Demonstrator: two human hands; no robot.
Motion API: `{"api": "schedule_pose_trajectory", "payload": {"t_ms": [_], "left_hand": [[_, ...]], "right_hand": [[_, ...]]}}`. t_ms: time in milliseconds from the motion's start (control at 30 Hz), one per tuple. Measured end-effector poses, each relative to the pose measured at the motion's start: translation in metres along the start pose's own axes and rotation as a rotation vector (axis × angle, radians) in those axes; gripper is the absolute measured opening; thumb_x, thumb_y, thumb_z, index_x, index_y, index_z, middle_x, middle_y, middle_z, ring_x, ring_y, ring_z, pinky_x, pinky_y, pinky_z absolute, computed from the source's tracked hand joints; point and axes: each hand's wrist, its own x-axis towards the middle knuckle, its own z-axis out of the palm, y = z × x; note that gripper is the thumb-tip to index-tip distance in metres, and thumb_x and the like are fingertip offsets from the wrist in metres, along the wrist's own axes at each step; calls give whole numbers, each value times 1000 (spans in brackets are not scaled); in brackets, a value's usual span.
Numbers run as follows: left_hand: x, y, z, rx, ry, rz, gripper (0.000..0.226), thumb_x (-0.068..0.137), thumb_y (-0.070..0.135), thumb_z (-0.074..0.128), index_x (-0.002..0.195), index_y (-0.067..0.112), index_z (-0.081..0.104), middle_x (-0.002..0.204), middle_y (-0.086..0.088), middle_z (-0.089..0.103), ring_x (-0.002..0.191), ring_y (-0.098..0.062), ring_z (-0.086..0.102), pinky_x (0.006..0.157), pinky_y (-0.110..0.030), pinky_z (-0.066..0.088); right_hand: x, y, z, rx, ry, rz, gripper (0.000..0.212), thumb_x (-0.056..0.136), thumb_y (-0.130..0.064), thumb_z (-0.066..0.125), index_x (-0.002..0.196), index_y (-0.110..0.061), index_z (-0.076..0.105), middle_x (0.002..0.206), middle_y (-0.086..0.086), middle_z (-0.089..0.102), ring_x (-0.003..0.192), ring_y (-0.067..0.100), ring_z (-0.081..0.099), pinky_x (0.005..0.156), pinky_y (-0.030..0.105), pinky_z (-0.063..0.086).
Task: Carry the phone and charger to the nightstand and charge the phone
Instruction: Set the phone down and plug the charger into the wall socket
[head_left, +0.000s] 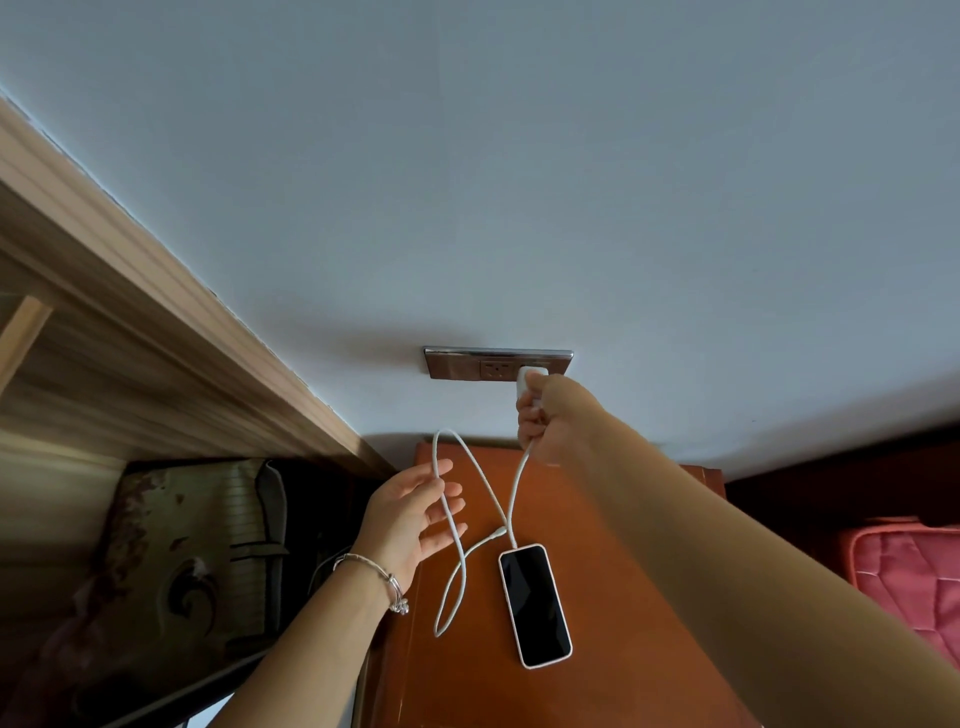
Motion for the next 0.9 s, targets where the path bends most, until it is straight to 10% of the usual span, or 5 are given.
{"api": "schedule_pose_trajectory", "payload": {"t_ms": [267, 467, 900], "left_hand": [[5, 8, 4, 7, 7, -4, 22, 90, 4, 54, 100, 16, 69, 92, -11, 66, 92, -26, 65, 74, -44, 57], [5, 10, 0, 10, -1, -7, 22, 90, 4, 53, 103, 14, 67, 92, -12, 65, 92, -26, 64, 74, -43, 57], [7, 20, 0, 9, -16, 1, 22, 90, 3, 53, 101, 15, 68, 89, -10, 66, 87, -23, 66, 74, -43, 58]], "right_hand": [[15, 31, -14, -191, 63, -315, 28, 92, -28, 54, 112, -10, 50, 69, 3, 53, 50, 9, 41, 35, 16, 31], [12, 4, 5, 18, 65, -14, 21, 92, -16, 51, 72, -9, 50, 56, 1, 41, 32, 6, 27, 28, 14, 21], [17, 15, 2, -31, 80, -203, 15, 93, -20, 53, 86, -7, 48, 62, 4, 45, 41, 8, 31, 31, 16, 25]]}}
